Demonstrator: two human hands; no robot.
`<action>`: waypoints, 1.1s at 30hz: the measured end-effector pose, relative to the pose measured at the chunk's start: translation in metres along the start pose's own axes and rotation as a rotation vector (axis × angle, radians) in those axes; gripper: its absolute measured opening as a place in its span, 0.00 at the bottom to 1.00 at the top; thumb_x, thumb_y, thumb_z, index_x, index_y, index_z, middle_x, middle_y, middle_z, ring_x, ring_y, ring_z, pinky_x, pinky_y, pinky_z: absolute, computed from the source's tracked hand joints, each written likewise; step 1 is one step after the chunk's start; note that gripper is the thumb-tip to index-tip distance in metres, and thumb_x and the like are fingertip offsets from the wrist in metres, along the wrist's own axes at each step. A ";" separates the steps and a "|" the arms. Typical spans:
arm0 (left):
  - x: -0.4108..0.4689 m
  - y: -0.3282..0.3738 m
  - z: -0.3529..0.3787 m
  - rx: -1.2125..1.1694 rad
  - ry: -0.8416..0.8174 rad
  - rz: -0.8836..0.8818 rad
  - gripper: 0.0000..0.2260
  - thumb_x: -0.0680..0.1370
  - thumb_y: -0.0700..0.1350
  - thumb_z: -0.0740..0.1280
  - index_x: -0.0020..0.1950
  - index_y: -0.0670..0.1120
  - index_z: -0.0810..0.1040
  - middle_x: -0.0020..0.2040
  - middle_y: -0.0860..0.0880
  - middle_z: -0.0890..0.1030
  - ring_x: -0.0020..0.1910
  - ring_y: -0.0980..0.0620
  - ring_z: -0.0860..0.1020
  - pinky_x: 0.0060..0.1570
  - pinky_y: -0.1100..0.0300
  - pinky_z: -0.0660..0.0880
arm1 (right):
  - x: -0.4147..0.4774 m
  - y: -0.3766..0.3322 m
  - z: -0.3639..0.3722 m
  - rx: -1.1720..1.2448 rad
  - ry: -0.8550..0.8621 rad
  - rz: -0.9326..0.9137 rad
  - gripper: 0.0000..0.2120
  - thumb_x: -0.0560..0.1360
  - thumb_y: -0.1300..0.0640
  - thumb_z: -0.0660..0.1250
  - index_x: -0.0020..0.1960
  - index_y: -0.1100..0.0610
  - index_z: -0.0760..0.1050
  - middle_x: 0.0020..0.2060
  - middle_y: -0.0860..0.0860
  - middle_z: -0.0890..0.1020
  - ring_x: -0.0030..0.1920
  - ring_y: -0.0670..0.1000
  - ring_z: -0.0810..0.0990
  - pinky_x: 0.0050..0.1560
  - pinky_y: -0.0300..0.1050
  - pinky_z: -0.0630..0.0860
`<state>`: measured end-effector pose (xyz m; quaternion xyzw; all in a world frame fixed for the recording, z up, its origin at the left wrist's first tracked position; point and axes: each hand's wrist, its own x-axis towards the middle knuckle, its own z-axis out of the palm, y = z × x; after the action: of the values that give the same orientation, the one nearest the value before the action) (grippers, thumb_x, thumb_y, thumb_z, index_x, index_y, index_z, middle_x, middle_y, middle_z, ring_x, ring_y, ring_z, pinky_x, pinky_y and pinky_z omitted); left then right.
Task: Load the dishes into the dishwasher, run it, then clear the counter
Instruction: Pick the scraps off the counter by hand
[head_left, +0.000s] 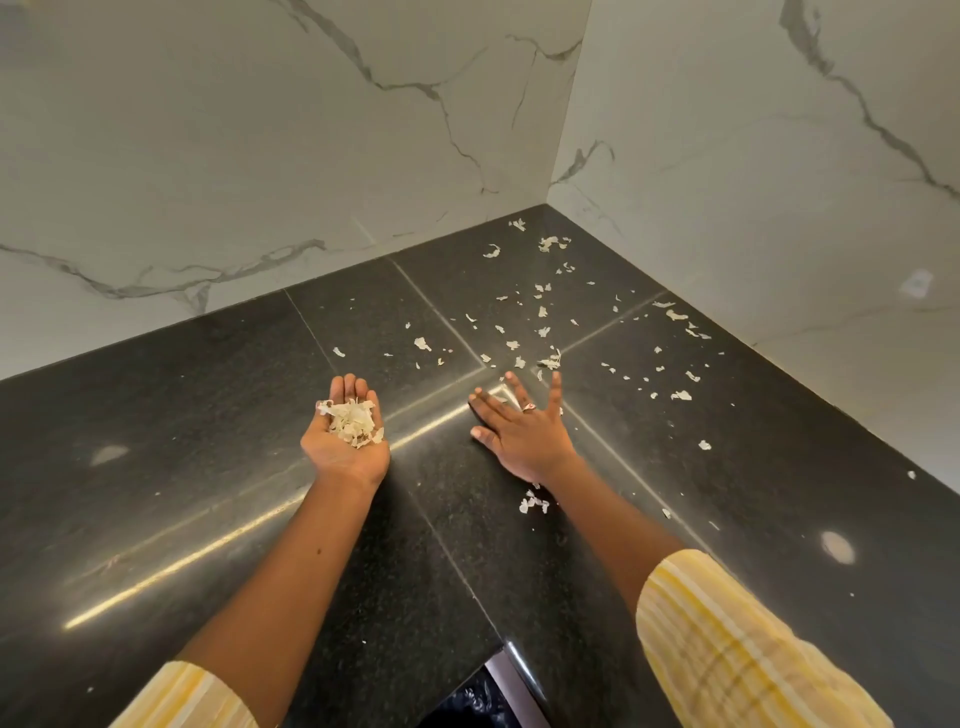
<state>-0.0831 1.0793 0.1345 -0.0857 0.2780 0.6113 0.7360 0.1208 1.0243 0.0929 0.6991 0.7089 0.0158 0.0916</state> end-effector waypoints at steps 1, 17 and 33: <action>0.000 -0.003 0.001 -0.001 -0.006 -0.006 0.17 0.82 0.45 0.49 0.50 0.44 0.77 0.47 0.49 0.80 0.44 0.53 0.79 0.51 0.62 0.75 | -0.003 0.009 0.000 0.019 -0.014 0.026 0.27 0.78 0.38 0.35 0.75 0.42 0.45 0.74 0.37 0.53 0.76 0.51 0.41 0.53 0.67 0.15; 0.006 -0.029 0.014 -0.015 -0.014 -0.032 0.18 0.82 0.45 0.49 0.48 0.43 0.78 0.45 0.48 0.80 0.43 0.52 0.79 0.54 0.61 0.74 | -0.036 -0.045 0.013 0.545 0.005 0.756 0.60 0.64 0.21 0.48 0.73 0.67 0.35 0.75 0.63 0.43 0.75 0.60 0.41 0.73 0.54 0.39; 0.016 -0.013 0.005 0.059 0.054 -0.014 0.17 0.82 0.45 0.50 0.50 0.43 0.78 0.47 0.48 0.81 0.48 0.53 0.79 0.57 0.57 0.73 | 0.122 0.091 0.003 0.703 0.104 0.437 0.50 0.70 0.27 0.50 0.76 0.62 0.43 0.76 0.59 0.50 0.76 0.57 0.48 0.74 0.53 0.47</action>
<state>-0.0672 1.0919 0.1282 -0.0825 0.3152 0.5950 0.7348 0.2105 1.1468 0.0902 0.8201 0.5099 -0.1727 -0.1939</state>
